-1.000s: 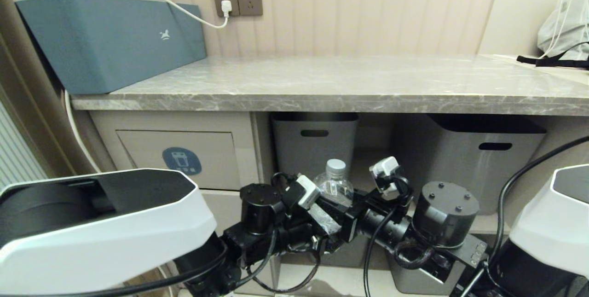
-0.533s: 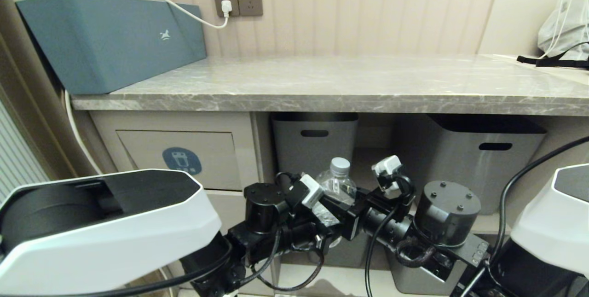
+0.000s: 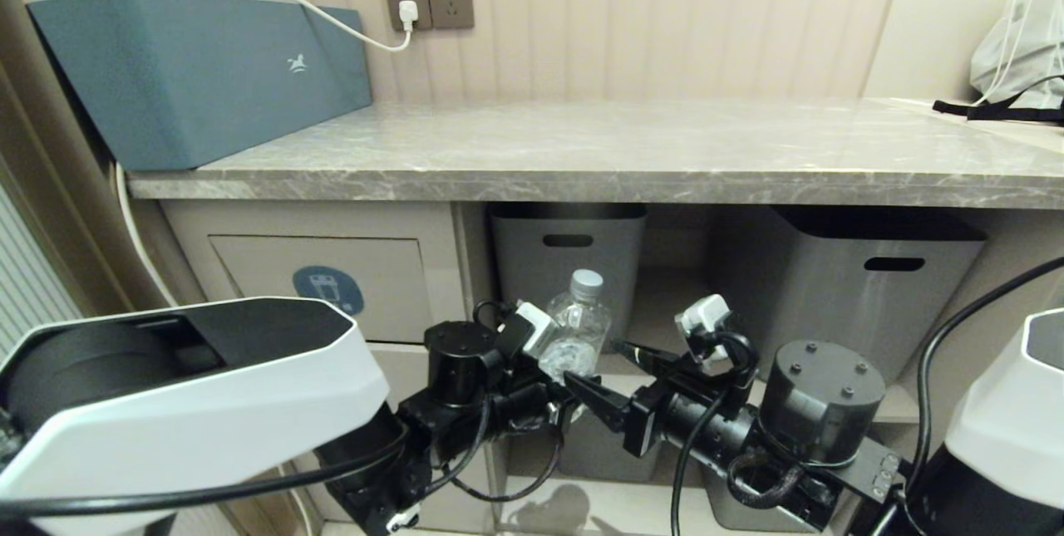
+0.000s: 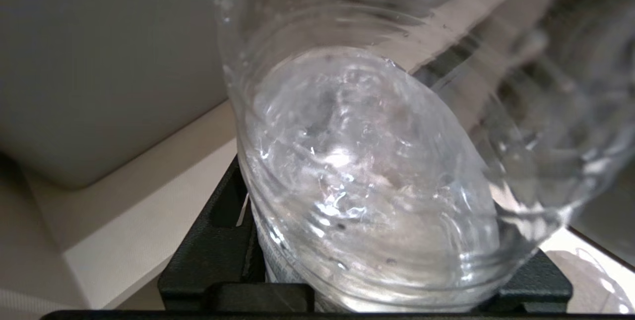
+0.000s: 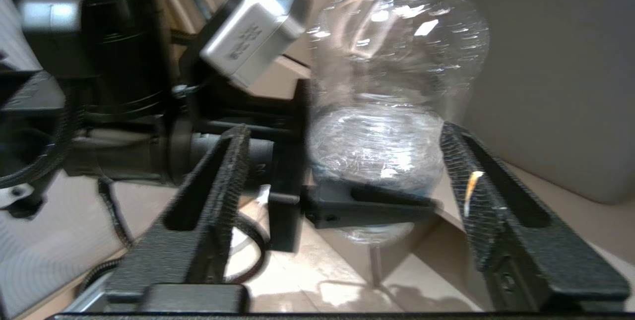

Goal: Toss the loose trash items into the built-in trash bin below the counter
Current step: Hand it to the other hand, then put the garbage in the trash can

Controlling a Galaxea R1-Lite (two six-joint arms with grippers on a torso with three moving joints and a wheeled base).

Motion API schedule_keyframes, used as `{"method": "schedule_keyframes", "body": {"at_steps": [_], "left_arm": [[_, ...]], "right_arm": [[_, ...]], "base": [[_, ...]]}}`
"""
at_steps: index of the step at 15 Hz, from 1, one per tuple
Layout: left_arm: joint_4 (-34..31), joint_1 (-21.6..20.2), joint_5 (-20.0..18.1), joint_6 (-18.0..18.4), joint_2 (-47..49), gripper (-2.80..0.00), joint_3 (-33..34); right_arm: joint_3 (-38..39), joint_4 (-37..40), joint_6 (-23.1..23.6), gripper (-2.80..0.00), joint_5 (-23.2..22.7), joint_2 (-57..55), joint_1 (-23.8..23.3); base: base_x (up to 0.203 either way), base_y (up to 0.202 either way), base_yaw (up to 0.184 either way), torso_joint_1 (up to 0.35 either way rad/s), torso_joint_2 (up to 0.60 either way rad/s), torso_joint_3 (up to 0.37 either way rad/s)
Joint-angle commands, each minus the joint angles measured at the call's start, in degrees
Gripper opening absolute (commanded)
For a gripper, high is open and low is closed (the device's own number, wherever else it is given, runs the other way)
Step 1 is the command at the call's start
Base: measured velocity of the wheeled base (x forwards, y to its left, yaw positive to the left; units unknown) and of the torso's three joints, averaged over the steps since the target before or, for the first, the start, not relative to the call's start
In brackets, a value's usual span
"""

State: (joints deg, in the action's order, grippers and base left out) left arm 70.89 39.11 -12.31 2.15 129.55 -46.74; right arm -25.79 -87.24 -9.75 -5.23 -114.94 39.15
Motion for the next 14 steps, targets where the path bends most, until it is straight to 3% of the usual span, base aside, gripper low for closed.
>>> {"method": "schedule_keyframes", "body": {"at_steps": [1, 2, 3, 4, 8, 10, 14], "left_arm": [[0.7, -0.7, -0.1, 0.1, -0.6, -2.80, 0.3], [0.9, -1.1, 0.1, 0.1, -1.1, -2.80, 1.0], [0.9, -1.3, 0.2, 0.1, -2.0, -2.80, 1.8], [1.0, -1.4, 0.2, -0.1, -3.2, -2.80, 3.3], [5.2, -1.4, 1.6, -0.5, -8.3, -2.80, 14.8], [7.5, -1.4, 7.9, -3.1, -12.8, -2.80, 18.4], [8.1, -3.8, 16.3, -9.9, -20.3, -2.80, 26.6]], "right_arm": [[2.4, -0.4, 0.0, 0.00, 0.9, 1.5, -0.5], [3.6, -0.4, 0.0, 0.00, 1.2, 2.6, -0.8], [4.0, -0.4, 0.0, -1.81, 2.8, 3.4, -1.4], [3.9, -0.4, -0.1, -2.80, 4.7, 4.1, -2.0], [7.7, -0.4, -0.1, -2.80, 6.3, 6.8, -8.5], [11.2, -0.4, -0.2, -2.80, 6.7, 8.7, -14.0], [20.8, -0.4, -0.3, -2.80, 6.9, 15.8, -20.7]], "base": [[0.000, 0.000, 0.000, 0.000, 0.00, 0.000], [0.000, 0.000, 0.000, 0.000, 0.00, 0.000], [0.000, 0.000, 0.000, 0.000, 0.00, 0.000], [0.000, 0.000, 0.000, 0.000, 0.00, 0.000], [0.000, 0.000, 0.000, 0.000, 0.00, 0.000], [0.000, 0.000, 0.000, 0.000, 0.00, 0.000], [0.000, 0.000, 0.000, 0.000, 0.00, 0.000]]}}
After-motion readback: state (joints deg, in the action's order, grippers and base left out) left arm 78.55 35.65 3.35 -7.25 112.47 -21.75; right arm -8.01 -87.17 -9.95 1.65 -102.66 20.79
